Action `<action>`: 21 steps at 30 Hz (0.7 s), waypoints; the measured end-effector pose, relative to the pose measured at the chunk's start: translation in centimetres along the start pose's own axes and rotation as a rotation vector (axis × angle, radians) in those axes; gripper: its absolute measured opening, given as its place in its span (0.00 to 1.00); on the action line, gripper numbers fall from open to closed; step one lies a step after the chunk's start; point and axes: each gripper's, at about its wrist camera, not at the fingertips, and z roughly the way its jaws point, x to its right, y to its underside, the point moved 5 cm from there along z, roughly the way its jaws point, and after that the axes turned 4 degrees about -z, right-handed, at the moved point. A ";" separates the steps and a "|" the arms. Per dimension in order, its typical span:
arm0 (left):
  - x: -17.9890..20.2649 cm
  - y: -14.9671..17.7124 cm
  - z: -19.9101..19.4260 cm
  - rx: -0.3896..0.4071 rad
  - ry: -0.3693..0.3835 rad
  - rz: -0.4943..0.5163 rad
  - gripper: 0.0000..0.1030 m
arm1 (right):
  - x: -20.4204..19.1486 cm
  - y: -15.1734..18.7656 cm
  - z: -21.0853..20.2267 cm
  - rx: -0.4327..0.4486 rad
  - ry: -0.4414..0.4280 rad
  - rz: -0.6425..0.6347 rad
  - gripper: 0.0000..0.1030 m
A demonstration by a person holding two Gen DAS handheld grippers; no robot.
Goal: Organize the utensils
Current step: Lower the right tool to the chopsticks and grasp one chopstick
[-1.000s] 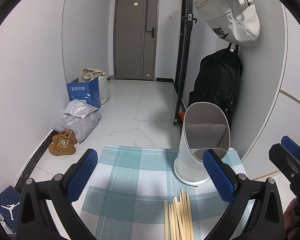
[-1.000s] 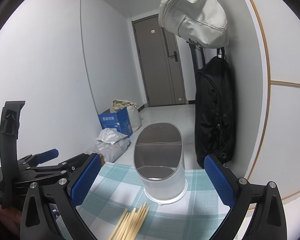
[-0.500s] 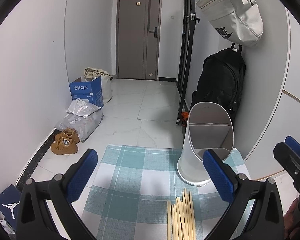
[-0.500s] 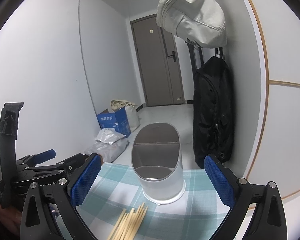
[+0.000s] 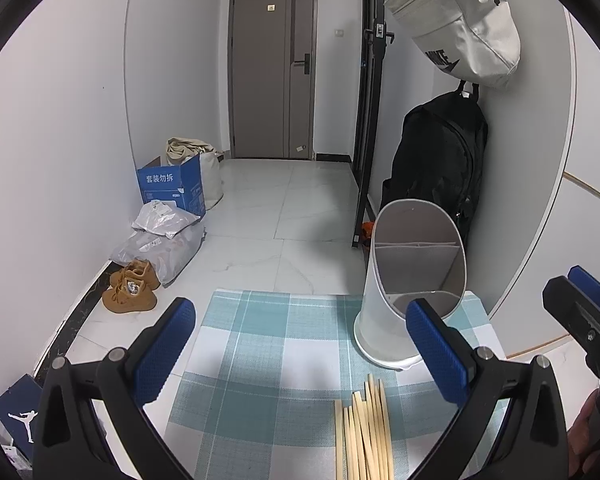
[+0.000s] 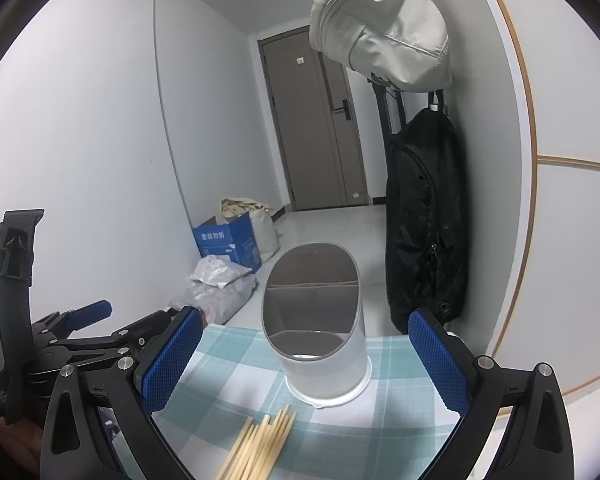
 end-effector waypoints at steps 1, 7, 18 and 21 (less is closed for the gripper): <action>-0.1 0.1 0.1 -0.004 -0.003 0.002 0.99 | 0.0 0.1 0.1 -0.005 0.018 -0.006 1.00; -2.1 0.8 1.7 -0.070 -0.051 -0.010 0.99 | 0.3 1.9 2.7 -0.155 0.026 -0.001 0.96; -7.1 2.5 4.4 -0.235 -0.109 -0.090 0.99 | -0.7 10.8 11.0 -0.634 -0.118 0.143 0.54; -7.4 2.8 4.7 -0.251 -0.120 -0.073 0.99 | -1.2 12.2 12.8 -0.710 -0.118 0.134 0.42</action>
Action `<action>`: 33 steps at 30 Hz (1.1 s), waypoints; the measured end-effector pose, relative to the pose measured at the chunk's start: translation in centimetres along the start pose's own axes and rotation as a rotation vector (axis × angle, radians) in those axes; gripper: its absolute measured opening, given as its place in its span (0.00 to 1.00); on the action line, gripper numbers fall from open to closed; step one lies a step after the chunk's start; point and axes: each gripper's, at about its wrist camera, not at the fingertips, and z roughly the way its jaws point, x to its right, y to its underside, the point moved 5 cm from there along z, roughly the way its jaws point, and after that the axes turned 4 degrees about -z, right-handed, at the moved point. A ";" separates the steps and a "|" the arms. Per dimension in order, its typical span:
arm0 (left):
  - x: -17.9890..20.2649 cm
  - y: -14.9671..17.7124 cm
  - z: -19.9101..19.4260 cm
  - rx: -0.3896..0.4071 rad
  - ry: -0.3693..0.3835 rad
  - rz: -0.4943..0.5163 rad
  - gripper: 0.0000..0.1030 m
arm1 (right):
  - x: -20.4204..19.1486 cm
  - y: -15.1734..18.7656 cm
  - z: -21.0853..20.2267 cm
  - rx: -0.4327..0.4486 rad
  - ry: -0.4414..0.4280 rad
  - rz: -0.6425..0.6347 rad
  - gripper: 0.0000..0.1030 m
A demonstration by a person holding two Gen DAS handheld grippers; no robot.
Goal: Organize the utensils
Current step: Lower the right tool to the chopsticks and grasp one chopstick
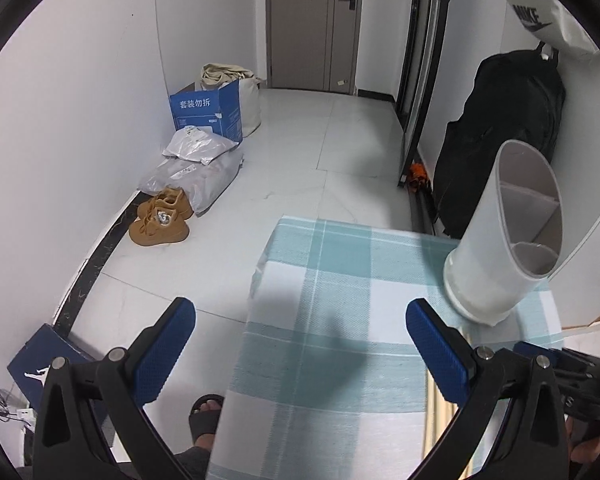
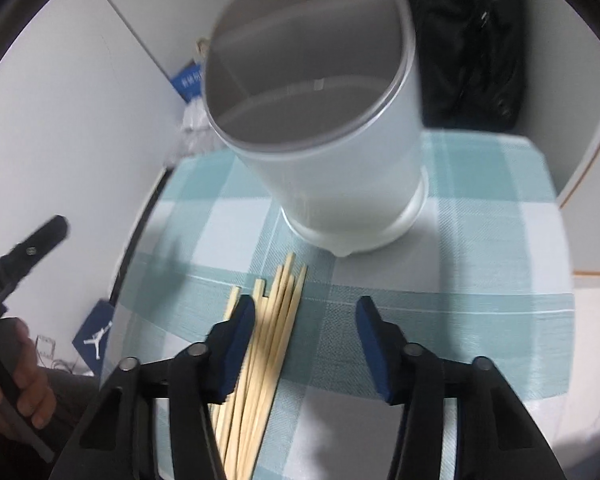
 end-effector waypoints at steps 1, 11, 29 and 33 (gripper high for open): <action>0.0 0.1 0.2 -0.008 -0.003 0.005 0.99 | 0.0 -0.2 0.6 -0.020 0.009 -0.008 0.41; -0.8 0.5 1.3 -0.071 0.004 -0.009 0.99 | -1.8 1.0 3.8 -0.156 0.166 -0.126 0.17; -0.2 2.8 3.3 -0.198 0.015 0.052 0.99 | -2.5 -0.4 3.5 -0.140 0.150 -0.100 0.04; 1.6 5.7 4.2 -0.345 0.113 0.069 0.99 | -1.6 -0.7 0.7 -0.040 0.074 -0.051 0.04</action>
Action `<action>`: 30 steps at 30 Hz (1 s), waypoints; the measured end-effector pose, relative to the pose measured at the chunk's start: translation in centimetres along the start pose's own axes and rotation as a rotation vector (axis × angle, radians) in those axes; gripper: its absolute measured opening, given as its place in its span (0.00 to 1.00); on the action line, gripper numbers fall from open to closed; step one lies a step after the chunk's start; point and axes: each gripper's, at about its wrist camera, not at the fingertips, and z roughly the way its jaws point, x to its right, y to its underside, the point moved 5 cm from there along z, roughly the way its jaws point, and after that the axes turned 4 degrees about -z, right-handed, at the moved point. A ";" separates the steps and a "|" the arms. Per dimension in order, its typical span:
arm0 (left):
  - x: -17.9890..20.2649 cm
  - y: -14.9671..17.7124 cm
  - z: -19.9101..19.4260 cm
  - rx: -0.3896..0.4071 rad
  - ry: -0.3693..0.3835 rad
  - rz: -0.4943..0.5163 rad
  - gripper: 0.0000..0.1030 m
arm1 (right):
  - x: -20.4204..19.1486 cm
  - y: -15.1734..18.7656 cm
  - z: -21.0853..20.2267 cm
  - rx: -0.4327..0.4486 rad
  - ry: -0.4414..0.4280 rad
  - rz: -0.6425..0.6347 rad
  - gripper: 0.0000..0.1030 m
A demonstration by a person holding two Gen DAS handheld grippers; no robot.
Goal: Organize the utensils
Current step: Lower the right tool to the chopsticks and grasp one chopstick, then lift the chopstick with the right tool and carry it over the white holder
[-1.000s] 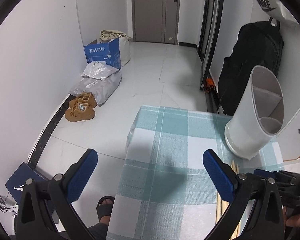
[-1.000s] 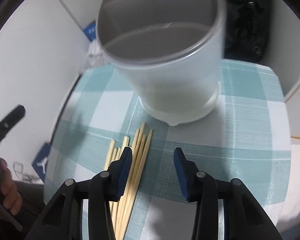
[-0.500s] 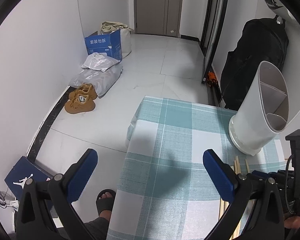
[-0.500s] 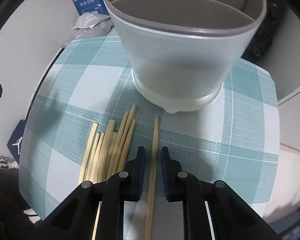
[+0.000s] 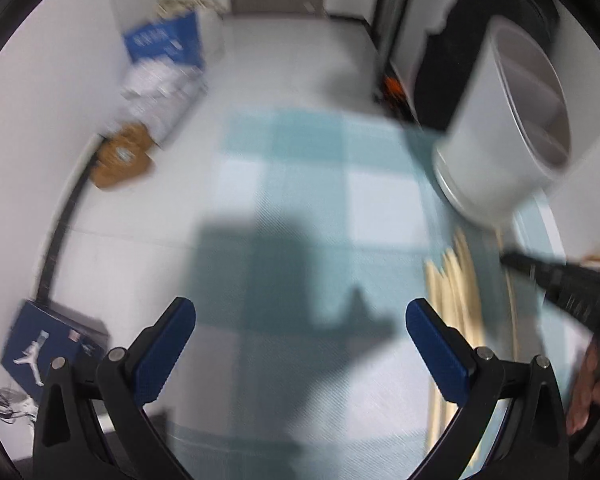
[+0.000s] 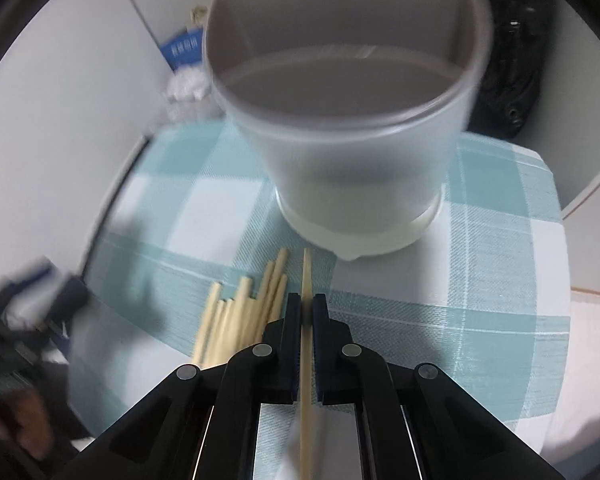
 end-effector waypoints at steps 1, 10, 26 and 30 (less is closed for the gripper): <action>0.6 0.6 0.5 -0.038 0.026 -0.002 0.99 | 0.2 0.2 -0.7 0.021 -0.029 0.025 0.04; 4.4 3.2 2.0 -0.141 0.015 0.090 0.95 | 3.2 0.4 -6.3 0.170 -0.239 0.186 0.04; 4.7 2.3 2.8 -0.149 -0.085 0.094 0.78 | 6.6 1.9 -12.2 0.350 -0.319 0.292 0.04; 5.1 1.3 3.2 -0.142 -0.104 0.102 0.73 | 6.9 1.7 -12.9 0.368 -0.315 0.306 0.04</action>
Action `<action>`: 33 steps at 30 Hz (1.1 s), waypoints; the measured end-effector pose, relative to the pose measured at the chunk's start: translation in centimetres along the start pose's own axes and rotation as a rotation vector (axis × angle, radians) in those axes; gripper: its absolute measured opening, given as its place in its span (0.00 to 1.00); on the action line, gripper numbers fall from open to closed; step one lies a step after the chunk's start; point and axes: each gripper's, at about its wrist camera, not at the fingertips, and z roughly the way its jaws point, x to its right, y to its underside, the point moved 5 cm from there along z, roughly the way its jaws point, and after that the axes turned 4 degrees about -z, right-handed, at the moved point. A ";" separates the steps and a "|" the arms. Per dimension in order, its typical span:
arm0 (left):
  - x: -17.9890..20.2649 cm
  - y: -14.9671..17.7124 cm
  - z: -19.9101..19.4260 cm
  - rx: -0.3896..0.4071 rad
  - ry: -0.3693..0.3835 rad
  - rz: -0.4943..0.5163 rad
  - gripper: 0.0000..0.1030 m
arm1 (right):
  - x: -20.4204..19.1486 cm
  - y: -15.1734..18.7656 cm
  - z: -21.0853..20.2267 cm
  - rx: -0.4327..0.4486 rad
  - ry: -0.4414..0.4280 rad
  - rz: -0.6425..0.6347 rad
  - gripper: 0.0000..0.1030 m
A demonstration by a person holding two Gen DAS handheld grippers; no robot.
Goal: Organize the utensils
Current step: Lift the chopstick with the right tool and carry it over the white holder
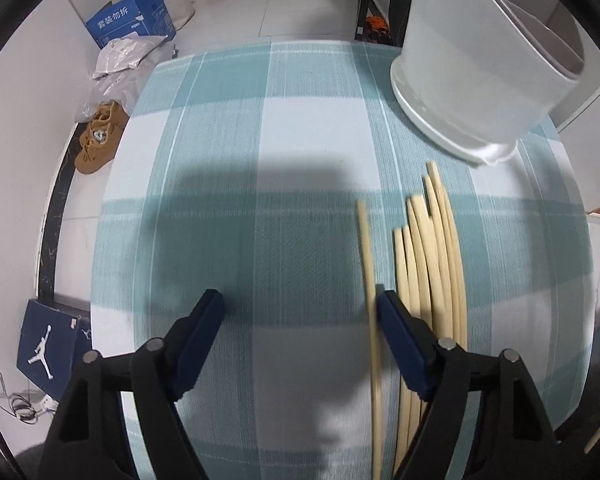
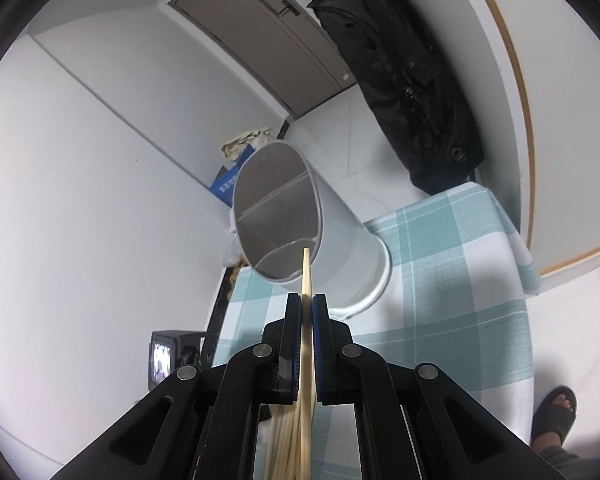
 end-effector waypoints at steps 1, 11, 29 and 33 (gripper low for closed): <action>0.0 -0.2 0.1 0.002 -0.003 0.005 0.73 | 0.0 -0.1 -0.1 0.007 0.005 -0.001 0.04; 1.9 -1.7 -0.1 0.001 0.062 0.070 0.03 | 0.2 -0.8 -0.7 0.040 0.026 -0.026 0.04; -0.3 0.6 -10.9 0.308 0.187 -0.017 0.01 | -4.7 -0.6 -2.1 0.208 -0.039 -0.167 0.04; -0.6 0.4 -13.2 0.381 0.208 -0.015 0.01 | -7.3 -0.2 -2.6 0.252 -0.040 -0.251 0.04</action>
